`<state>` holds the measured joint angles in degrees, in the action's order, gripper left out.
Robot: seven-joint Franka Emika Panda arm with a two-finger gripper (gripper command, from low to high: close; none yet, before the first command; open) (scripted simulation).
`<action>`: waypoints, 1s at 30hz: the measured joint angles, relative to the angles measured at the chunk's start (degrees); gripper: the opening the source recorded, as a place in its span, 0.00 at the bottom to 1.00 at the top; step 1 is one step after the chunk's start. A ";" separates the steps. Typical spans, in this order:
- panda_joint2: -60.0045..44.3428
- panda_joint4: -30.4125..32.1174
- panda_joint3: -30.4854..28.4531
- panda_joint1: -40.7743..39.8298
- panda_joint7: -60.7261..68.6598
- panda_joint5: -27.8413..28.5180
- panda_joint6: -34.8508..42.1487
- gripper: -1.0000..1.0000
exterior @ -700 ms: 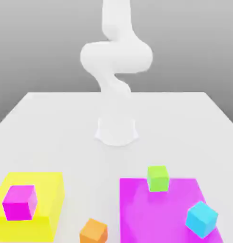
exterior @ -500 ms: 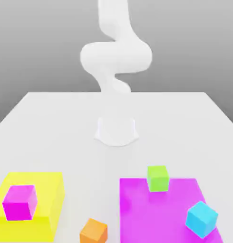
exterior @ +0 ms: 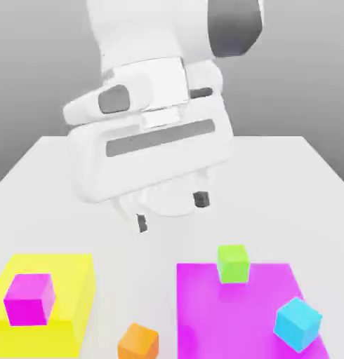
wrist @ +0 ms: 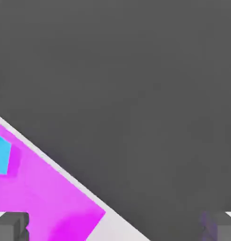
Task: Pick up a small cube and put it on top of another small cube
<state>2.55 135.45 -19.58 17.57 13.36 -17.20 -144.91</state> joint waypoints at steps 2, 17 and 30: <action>-3.53 0.34 0.10 -0.22 4.63 -0.93 -1.19 0.50; -28.65 0.67 5.43 -6.80 26.71 -1.58 -15.78 0.50; -20.62 2.36 1.03 -3.91 22.76 3.85 -9.49 0.00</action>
<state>-18.07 137.81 -18.56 13.66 36.11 -13.35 -154.40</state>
